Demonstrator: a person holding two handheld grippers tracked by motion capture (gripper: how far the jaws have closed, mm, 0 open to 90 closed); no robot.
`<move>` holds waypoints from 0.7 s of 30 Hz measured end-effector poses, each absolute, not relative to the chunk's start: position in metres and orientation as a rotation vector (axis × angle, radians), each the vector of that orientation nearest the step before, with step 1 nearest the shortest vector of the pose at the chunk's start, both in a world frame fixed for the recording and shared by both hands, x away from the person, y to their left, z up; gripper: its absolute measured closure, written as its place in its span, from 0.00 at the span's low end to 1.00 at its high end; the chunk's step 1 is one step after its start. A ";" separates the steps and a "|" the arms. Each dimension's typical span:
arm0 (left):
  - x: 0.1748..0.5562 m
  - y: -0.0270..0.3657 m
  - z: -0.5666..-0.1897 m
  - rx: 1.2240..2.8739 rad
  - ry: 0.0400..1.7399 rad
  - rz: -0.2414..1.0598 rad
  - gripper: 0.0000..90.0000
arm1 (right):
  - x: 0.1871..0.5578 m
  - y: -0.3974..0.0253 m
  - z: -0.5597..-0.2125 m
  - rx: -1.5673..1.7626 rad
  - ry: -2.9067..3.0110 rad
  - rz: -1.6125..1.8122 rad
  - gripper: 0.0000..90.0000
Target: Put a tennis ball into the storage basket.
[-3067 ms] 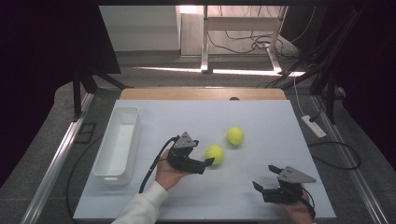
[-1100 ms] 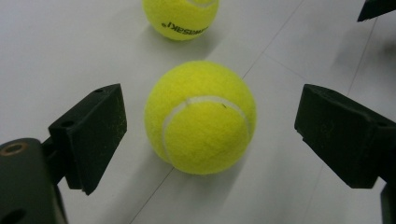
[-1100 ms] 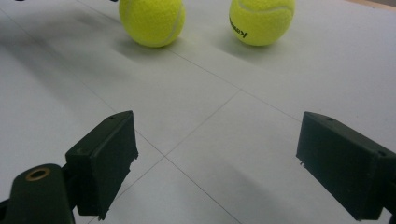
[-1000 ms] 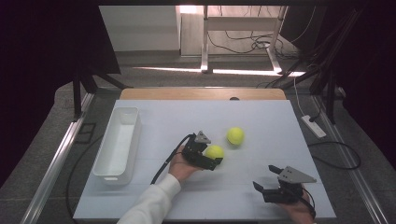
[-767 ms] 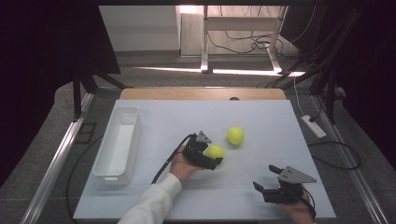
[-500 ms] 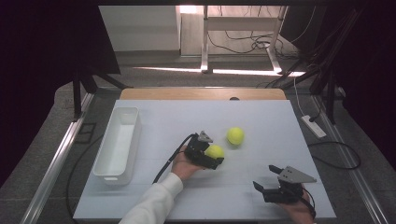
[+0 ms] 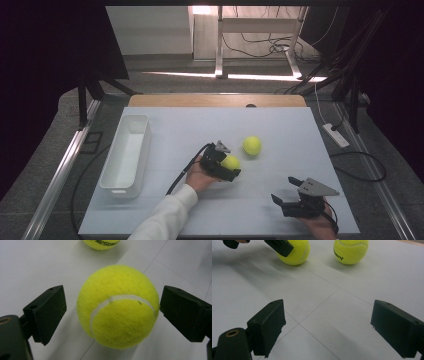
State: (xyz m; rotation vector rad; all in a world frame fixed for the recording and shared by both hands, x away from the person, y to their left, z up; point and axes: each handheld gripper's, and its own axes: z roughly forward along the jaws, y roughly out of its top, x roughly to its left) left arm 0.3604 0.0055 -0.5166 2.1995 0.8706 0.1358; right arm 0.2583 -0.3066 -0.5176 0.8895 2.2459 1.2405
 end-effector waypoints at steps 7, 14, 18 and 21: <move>0.360 0.005 -0.516 2.197 0.866 0.127 0.18 | 0.258 -0.307 -0.518 0.888 2.246 1.243 0.13; 0.359 0.005 -0.514 2.207 0.857 0.131 0.29 | 0.258 -0.307 -0.518 0.888 2.242 1.246 0.13; 0.358 0.006 -0.513 2.207 0.857 0.155 0.30 | 0.258 -0.307 -0.517 0.887 2.241 1.246 0.13; 0.357 0.009 -0.509 2.194 0.853 0.164 0.30 | 0.258 -0.307 -0.517 0.888 2.240 1.246 0.13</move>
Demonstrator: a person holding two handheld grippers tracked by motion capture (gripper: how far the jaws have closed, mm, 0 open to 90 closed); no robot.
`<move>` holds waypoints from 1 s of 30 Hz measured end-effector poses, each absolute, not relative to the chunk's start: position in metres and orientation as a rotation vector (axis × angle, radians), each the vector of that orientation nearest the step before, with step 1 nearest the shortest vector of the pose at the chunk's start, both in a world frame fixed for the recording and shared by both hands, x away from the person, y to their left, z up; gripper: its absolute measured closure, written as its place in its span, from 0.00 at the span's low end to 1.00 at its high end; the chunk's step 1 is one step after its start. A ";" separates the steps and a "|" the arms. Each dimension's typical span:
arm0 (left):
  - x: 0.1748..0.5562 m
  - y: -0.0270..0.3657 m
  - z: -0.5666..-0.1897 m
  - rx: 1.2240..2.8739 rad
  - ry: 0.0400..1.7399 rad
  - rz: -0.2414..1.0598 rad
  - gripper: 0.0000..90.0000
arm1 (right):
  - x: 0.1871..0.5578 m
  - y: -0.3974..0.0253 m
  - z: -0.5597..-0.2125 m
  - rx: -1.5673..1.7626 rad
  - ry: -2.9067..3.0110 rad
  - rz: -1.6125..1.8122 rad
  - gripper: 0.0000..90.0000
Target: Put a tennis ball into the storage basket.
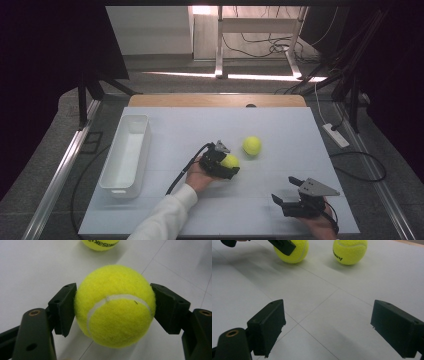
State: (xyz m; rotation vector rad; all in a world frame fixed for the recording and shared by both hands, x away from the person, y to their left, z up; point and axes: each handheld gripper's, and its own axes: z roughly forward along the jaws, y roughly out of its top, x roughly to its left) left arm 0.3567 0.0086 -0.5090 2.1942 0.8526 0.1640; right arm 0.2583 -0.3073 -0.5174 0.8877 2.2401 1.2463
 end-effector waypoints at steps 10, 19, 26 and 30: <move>0.353 0.015 -0.499 2.156 0.851 0.169 0.30 | 0.258 -0.307 -0.517 0.886 2.233 1.247 0.13; 0.348 0.020 -0.490 2.118 0.857 0.197 0.30 | 0.258 -0.307 -0.516 0.887 2.231 1.248 0.13; 0.346 0.023 -0.484 2.094 0.855 0.208 0.30 | 0.258 -0.307 -0.516 0.886 2.228 1.251 0.13; 0.344 0.023 -0.483 2.091 0.847 0.212 0.30 | 0.258 -0.307 -0.516 0.886 2.229 1.247 0.13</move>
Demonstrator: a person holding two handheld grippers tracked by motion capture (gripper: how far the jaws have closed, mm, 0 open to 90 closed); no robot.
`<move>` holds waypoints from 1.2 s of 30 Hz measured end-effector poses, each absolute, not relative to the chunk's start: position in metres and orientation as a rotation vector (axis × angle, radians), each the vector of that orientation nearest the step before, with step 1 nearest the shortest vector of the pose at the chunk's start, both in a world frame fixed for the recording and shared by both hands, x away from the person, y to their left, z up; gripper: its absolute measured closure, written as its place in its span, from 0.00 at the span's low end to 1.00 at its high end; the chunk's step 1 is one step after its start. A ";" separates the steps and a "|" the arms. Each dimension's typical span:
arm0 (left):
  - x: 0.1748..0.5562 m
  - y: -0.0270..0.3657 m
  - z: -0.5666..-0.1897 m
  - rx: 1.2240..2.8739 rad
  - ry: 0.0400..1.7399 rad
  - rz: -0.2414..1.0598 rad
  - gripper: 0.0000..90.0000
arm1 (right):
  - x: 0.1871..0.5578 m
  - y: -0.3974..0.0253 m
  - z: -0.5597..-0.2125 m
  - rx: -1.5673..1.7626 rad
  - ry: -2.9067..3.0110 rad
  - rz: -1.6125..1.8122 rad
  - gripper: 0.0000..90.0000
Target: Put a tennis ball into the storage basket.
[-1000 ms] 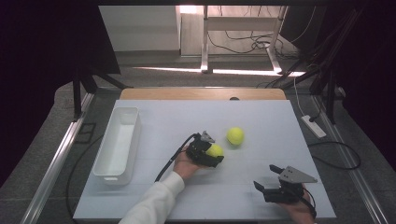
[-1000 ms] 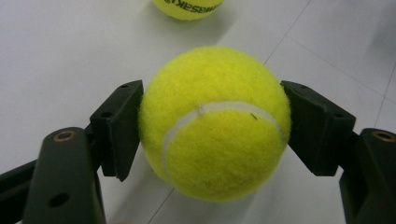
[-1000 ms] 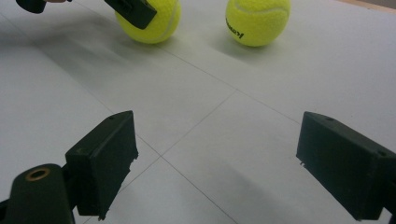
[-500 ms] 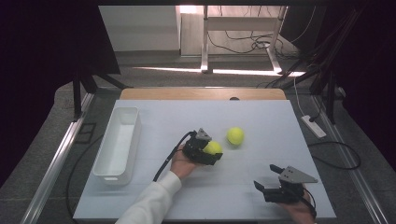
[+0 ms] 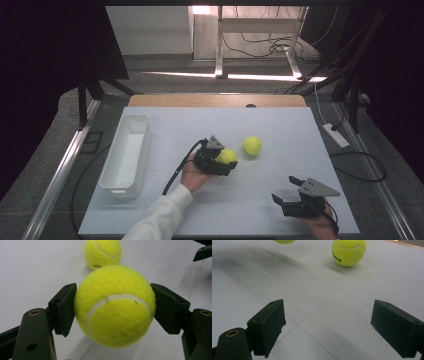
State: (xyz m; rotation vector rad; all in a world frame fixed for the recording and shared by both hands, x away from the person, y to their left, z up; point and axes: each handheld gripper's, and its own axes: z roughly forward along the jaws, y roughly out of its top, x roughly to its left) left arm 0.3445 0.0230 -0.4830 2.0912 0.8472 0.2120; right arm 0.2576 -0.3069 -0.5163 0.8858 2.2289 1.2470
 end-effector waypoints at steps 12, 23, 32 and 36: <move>0.341 0.027 -0.475 2.079 0.825 0.226 0.30 | 0.258 -0.307 -0.516 0.886 2.226 1.249 0.13; 0.336 0.037 -0.462 2.051 0.807 0.251 0.30 | 0.257 -0.306 -0.516 0.885 2.224 1.245 0.13; 0.330 0.044 -0.451 2.016 0.794 0.262 0.30 | 0.257 -0.306 -0.516 0.884 2.223 1.245 0.13; 0.329 0.048 -0.447 2.004 0.791 0.259 0.30 | 0.257 -0.306 -0.516 0.884 2.221 1.243 0.13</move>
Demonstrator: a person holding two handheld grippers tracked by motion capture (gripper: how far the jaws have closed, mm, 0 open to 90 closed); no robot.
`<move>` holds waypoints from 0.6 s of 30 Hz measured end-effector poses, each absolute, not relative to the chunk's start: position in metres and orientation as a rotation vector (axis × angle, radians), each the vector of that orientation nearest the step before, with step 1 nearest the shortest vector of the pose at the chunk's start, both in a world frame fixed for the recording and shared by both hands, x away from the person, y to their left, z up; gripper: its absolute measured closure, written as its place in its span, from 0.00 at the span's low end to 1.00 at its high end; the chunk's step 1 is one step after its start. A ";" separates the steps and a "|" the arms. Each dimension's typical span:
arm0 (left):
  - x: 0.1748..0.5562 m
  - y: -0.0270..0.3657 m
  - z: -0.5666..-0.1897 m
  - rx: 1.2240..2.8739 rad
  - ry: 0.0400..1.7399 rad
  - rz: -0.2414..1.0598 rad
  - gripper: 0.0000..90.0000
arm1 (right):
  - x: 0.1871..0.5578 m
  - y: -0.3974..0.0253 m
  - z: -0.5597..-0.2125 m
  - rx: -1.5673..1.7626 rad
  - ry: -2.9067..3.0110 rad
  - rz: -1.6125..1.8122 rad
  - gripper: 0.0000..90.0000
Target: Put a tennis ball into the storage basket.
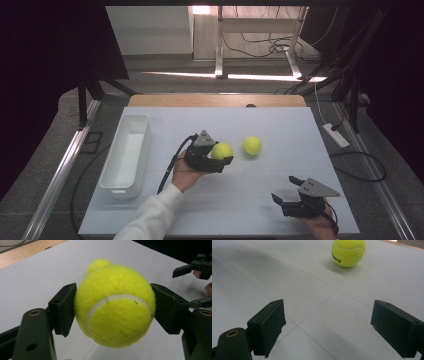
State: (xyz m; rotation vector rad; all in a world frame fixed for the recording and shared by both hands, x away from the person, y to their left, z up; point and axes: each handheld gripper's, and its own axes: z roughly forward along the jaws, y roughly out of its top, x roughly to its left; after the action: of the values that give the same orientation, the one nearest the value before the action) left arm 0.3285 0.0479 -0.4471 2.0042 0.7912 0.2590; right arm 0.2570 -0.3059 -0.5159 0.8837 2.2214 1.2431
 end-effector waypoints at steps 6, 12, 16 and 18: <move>0.325 0.053 -0.438 1.995 0.780 0.275 0.30 | 0.257 -0.306 -0.516 0.884 2.221 1.238 0.13; 0.322 0.056 -0.433 1.992 0.773 0.283 0.30 | 0.257 -0.306 -0.516 0.883 2.221 1.238 0.13; 0.321 0.058 -0.430 1.984 0.770 0.282 0.30 | 0.257 -0.306 -0.516 0.882 2.219 1.237 0.13; 0.320 0.058 -0.428 1.982 0.767 0.285 0.30 | 0.257 -0.306 -0.516 0.882 2.219 1.236 0.13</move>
State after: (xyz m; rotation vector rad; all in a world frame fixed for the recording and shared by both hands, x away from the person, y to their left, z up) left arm 0.3203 0.0580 -0.4282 1.9823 0.7673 0.2853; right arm 0.2569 -0.3055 -0.5158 0.8822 2.2193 1.2361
